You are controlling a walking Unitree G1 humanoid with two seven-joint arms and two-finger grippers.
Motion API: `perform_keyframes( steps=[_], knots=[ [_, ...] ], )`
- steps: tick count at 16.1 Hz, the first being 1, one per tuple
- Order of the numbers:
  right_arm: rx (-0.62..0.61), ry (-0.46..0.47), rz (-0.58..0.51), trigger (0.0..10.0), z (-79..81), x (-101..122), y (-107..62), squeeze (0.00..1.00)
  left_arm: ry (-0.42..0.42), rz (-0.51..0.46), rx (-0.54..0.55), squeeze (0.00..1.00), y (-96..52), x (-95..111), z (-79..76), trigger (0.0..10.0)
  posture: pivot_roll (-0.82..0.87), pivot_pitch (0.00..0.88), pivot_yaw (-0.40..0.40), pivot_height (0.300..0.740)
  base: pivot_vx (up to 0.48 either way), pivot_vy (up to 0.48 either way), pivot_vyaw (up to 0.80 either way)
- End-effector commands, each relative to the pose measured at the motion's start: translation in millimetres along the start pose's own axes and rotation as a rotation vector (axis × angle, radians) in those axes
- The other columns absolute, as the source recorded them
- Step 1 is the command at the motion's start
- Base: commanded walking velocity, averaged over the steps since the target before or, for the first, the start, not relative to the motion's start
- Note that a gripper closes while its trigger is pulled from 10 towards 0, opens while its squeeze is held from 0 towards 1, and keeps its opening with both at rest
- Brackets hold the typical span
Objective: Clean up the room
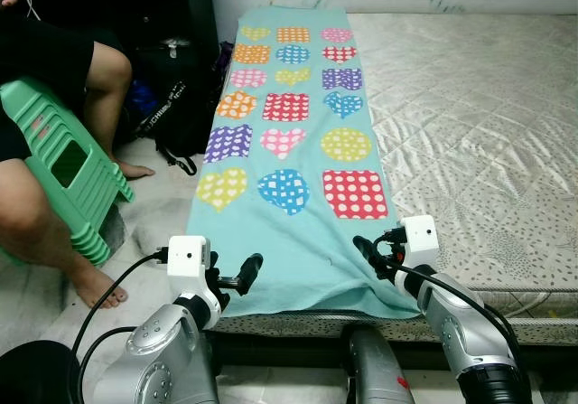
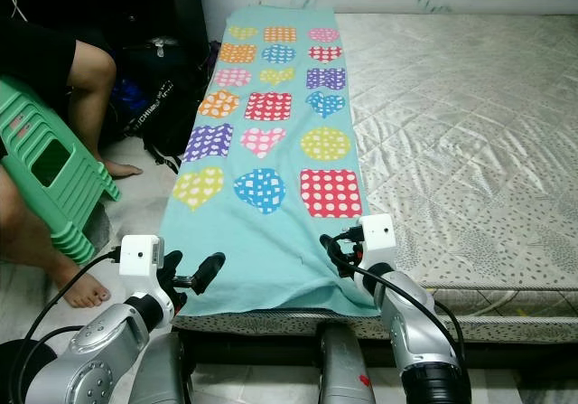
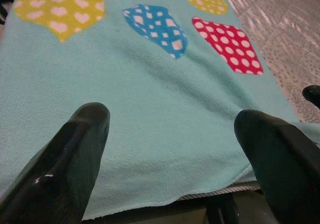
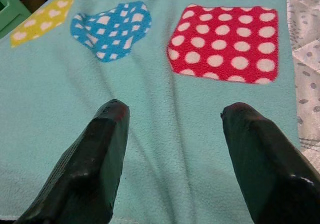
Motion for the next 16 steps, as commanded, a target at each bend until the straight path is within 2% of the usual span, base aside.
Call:
perform_keyframes(
  steps=[1,5,7,8,10,16],
  knots=[
    [0.003,0.008,-0.023,10.0,1.6,7.4,0.3,0.00,0.007,0.002,0.018,0.00,-0.2,-0.5,3.7,10.0,-0.05,0.023,0.007,0.569,0.000,0.000,0.00],
    [0.003,0.008,-0.023,10.0,1.6,7.4,0.3,0.00,0.007,0.002,0.018,0.00,-0.2,-0.5,3.7,10.0,-0.05,0.023,0.007,0.569,0.000,0.000,0.00],
    [-0.029,0.062,-0.191,10.0,9.9,47.6,8.5,0.00,0.016,0.004,0.006,0.00,5.7,-3.3,2.4,10.0,-0.05,0.000,0.019,0.569,0.000,0.000,0.00],
    [-0.053,0.080,-0.247,10.0,6.4,58.1,8.5,0.00,0.017,0.004,0.002,0.00,7.3,-3.4,2.0,10.0,-0.05,0.000,0.022,0.569,0.000,0.000,0.00],
    [-0.090,0.105,-0.273,10.0,-0.9,65.9,9.0,0.00,0.018,0.002,-0.002,0.00,8.0,-2.7,1.2,10.0,-0.05,0.000,0.022,0.587,0.000,0.000,0.00],
    [-0.111,0.109,-0.308,10.0,-2.6,75.5,13.1,0.00,0.022,-0.004,-0.005,0.00,10.5,-2.4,1.1,10.0,-0.05,0.000,0.026,0.661,0.000,0.000,0.00]
  ],
)
Point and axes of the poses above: a point about 5 cm out from each wrist's last joint towards the gripper, its own y axis pointing out of the wrist towards the gripper, its own x axis along the axis of the wrist's last joint, z = x × y, the point moved 4 cm from there along y, pointing out of the wrist towards the gripper, and after that the axes turned 12 degrees about y, right-handed, at the moved point
